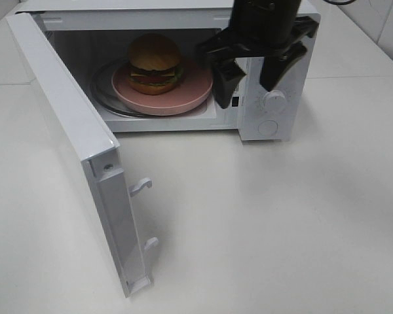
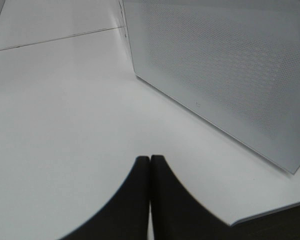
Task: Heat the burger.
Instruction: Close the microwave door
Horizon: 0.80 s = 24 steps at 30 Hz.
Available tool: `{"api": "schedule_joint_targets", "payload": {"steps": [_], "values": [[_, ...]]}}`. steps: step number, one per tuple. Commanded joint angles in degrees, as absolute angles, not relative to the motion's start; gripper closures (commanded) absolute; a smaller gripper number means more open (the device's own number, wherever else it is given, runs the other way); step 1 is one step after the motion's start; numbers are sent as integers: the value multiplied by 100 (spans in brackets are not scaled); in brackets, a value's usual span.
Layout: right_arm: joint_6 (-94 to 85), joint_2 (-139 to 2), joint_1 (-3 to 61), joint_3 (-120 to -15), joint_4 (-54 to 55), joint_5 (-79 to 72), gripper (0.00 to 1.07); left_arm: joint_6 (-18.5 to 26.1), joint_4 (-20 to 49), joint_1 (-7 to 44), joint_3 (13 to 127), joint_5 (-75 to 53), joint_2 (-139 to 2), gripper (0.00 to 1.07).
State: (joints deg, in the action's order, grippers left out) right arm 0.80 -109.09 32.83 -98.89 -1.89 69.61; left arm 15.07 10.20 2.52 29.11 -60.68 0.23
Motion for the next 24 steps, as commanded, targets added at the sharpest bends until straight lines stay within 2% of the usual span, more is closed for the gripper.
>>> {"api": "schedule_joint_targets", "payload": {"steps": [1,14,24], "values": [[149,-10479,2762,-9351,-246,7133,33,1507,1031,269,2899,-6010,138,106],[384,-9150,1295,-7855,-372,7047,33,1507,1031,269,2899,-6010,138,106],[693,-7638,1060,-6532,-722,6830,33,1507,1031,269,2899,-6010,138,106]]}}
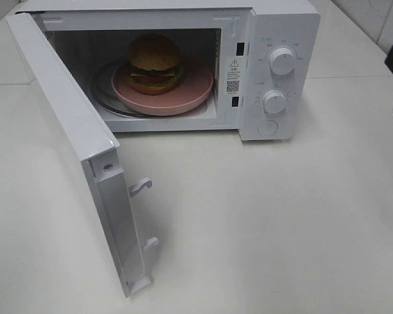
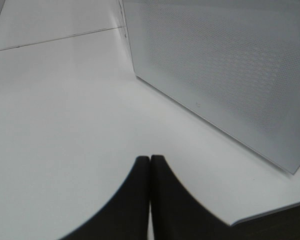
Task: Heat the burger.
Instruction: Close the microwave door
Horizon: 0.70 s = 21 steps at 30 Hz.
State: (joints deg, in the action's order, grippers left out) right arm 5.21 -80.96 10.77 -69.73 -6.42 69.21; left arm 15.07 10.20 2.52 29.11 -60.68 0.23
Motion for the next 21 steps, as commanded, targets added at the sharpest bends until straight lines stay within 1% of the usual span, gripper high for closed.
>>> {"api": "schedule_joint_targets", "payload": {"steps": [1,3,4,5,6,7,8,9,10,11,12,13,14,16,17,19,21], "values": [[762,-7225,1060,-6085,-722,6732,33,1507,1031,269,2899,-6010,138,106],[791,-7059,1060,-5890,-722,6698,33,1507,1031,269,2899,-6010,138,106],[831,-6681,1060,-5449,-722,6646,33,1507,1031,269,2899,-6010,138,106],[831,-6681,1060,-5449,-722,6646,33,1507,1031,269,2899,-6010,138,106],[831,-6257,1060,-4945,-722,6606,34,1507,1031,269,2899,-6010,138,106],[831,-6050,1060,-4698,-722,6606,34,1507,1031,269,2899,-6010,138,106],[831,-6050,1060,-4698,-722,6606,34,1507,1031,269,2899,-6010,138,106],[831,-5672,1060,-4274,-722,6606,34,1507,1031,269,2899,-6010,138,106],[831,-5472,1060,-4057,-722,6606,34,1507,1031,269,2899,-6010,138,106],[831,-5472,1060,-4057,-722,6606,34,1507,1031,269,2899,-6010,138,106],[831,-5105,1060,-3707,-722,6612,34,1507,1031,269,2899,-6010,138,106],[831,-5105,1060,-3707,-722,6612,34,1507,1031,269,2899,-6010,138,106],[831,-4738,1060,-3380,-705,6612,34,1507,1031,269,2899,-6010,138,106],[831,-4532,1060,-3249,-699,6606,34,1507,1031,269,2899,-6010,138,106],[831,-4131,1060,-3151,-676,6589,34,1507,1031,269,2899,-6010,138,106],[831,-3925,1060,-3174,-625,6560,34,1507,1031,269,2899,-6010,138,106],[819,-3380,1060,-3134,-527,6360,34,1507,1031,269,2899,-6010,138,106]]}}
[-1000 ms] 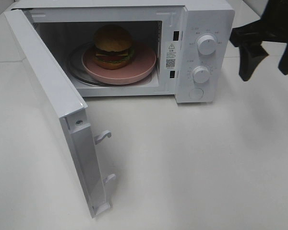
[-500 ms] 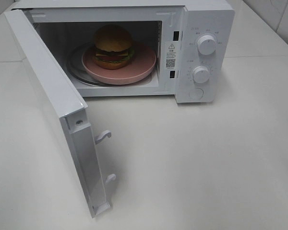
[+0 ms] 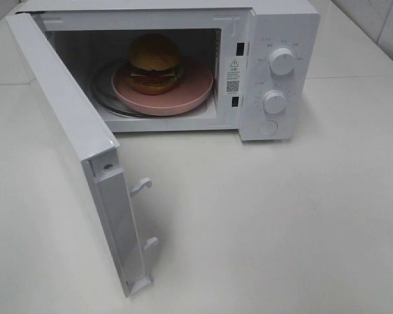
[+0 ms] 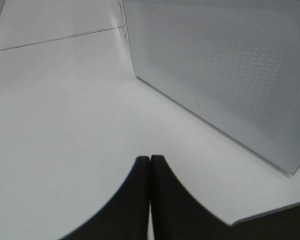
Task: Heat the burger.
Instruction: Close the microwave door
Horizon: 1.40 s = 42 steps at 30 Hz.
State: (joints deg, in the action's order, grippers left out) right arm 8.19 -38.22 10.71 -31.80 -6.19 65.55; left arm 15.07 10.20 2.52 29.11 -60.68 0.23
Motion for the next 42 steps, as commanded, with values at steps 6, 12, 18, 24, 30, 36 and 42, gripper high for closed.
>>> {"api": "schedule_joint_targets", "payload": {"steps": [6,12,18,24,30,36,42], "values": [[355,-2349,1060,-3077,-229,5993,35,1507,1031,269,2899,-6010,138,106],[-34,-1003,1083,-2905,0,5741,35,1507,1031,269,2899,-6010,138,106],[-34,-46,1083,-2899,0,5741,36,1507,1031,269,2899,-6010,138,106],[-34,143,1083,-2888,0,5741,36,1507,1049,269,2899,-6010,138,106],[-34,143,1083,-2888,0,5741,36,1507,1049,269,2899,-6010,138,106],[-34,143,1083,-2888,0,5741,36,1513,1071,269,2899,-6010,138,106],[-34,143,1083,-2888,0,5741,36,1495,1220,269,2899,-6010,138,106]]}}
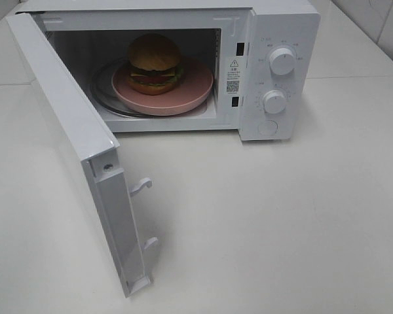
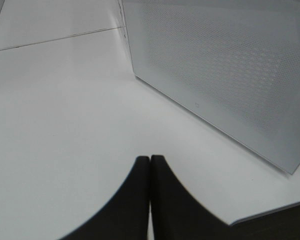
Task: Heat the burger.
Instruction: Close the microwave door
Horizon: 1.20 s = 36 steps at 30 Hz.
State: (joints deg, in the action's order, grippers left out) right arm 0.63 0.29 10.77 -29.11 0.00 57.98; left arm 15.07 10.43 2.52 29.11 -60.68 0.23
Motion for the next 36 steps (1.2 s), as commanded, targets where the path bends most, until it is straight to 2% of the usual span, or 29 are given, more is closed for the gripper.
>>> {"api": "schedule_joint_targets", "payload": {"steps": [1,5,9,11,12,19,20,22,23,24,25,27,28,29,31,32,33,35,36], "values": [[-34,143,1083,-2888,0,5741,36,1495,1301,269,2899,-5999,138,106],[-34,143,1083,-2888,0,5741,36,1490,1455,269,3014,-5770,17,106],[-34,143,1083,-2888,0,5741,36,1490,1765,269,3054,-4114,-332,106],[-34,143,1083,-2888,0,5741,36,1495,1765,269,3054,-3856,-441,106],[-34,143,1083,-2888,0,5741,36,1513,1736,269,3025,-3352,-768,106],[-34,143,1083,-2888,0,5741,36,1742,1748,269,2922,-2481,-2114,106],[-34,143,1083,-2888,0,5741,36,1931,1822,269,2922,-2212,-2699,106],[-34,143,1083,-2888,0,5741,36,2057,1891,269,2922,-2063,-3008,106],[-34,143,1083,-2888,0,5741,36,2332,2057,275,2922,-1793,-3547,106],[-34,143,1083,-2888,0,5741,36,2332,2057,275,2922,-1793,-3547,106],[-34,143,1083,-2888,0,5741,36,2601,2280,281,2922,-1524,-4068,106],[-34,143,1083,-2888,0,5741,36,2739,2441,281,2939,-1421,-4337,106],[-34,143,1083,-2888,0,5741,36,2991,2750,281,3008,-1261,-4830,106],[-34,143,1083,-2888,0,5741,36,2991,2750,281,3008,-1261,-4830,106],[-34,143,1083,-2888,0,5741,36,3403,3203,281,3134,-1089,-5414,106],[-34,143,1083,-2888,0,5741,36,3403,3203,281,3134,-1089,-5414,106],[-34,143,1083,-2888,0,5741,36,3661,3466,281,3209,-1008,-5758,106],[-34,143,1083,-2888,0,5741,36,3804,3604,281,3231,-934,-5947,106],[-34,143,1083,-2888,0,5741,36,4011,3845,309,3272,-848,-6285,106]]}}
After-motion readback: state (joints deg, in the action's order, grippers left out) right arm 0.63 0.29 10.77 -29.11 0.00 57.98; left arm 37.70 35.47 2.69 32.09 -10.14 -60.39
